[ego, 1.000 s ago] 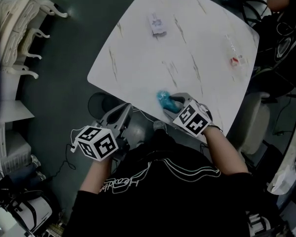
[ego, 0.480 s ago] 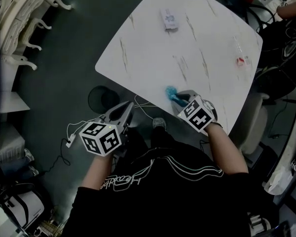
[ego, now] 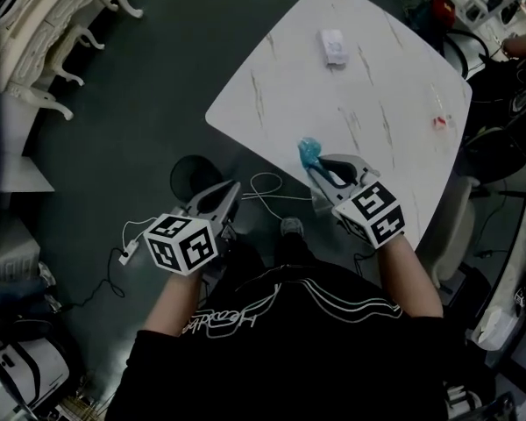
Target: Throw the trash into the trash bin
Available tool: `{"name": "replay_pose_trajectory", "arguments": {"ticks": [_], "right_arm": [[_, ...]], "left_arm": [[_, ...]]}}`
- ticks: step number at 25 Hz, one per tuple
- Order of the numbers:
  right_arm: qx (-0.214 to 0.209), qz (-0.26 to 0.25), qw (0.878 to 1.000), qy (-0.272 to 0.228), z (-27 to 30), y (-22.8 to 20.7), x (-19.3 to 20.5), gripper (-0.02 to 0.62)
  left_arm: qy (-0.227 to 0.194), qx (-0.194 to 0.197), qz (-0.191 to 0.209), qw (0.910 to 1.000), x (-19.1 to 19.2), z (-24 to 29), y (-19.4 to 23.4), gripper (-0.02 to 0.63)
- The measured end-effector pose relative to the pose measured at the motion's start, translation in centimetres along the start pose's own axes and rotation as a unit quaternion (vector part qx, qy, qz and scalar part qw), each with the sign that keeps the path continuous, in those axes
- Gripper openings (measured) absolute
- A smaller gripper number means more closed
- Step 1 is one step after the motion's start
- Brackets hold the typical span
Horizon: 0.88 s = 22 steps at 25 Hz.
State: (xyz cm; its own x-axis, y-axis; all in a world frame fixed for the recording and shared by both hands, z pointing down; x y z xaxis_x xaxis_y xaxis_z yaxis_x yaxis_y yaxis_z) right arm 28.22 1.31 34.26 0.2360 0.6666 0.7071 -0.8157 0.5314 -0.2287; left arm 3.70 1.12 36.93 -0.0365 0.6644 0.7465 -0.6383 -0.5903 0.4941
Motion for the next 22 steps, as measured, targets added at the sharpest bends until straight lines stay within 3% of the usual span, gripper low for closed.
{"name": "replay_pose_trajectory", "arguments": {"ticks": [6, 13, 18, 22], "right_arm": [[-0.03, -0.021, 0.999, -0.032, 3.1, 5.8, -5.4, 0.074], [-0.087, -0.06, 0.994, -0.027, 9.4, 13.3, -10.3, 0.074], [-0.135, -0.081, 0.988, 0.003, 16.1, 18.5, -11.4, 0.074], [-0.169, -0.056, 0.984, 0.032, 21.6, 21.9, -10.9, 0.074]], "left_arm": [[-0.031, -0.02, -0.013, 0.9992, -0.6, -5.9, 4.7, 0.005], [-0.072, -0.064, -0.045, 0.9943, 0.0, -13.2, 11.2, 0.005], [-0.091, -0.114, -0.09, 0.9852, 2.6, -18.3, 16.4, 0.005], [-0.095, -0.142, -0.123, 0.9775, 5.3, -21.2, 19.6, 0.005]]}}
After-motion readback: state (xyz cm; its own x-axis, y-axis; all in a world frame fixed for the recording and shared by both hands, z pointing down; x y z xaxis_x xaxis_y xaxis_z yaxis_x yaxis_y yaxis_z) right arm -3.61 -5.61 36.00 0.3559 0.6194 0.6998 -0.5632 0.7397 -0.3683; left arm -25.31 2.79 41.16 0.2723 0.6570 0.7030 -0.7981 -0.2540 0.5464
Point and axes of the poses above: the fingertips, and each gripper's own axes: z forward along the fingers, y to its left, x out of its underside, the point moved 8 cm from there along -z, backward along the fingers, and after that the axes turned 11 degrees about z, right-handed, at the moved point
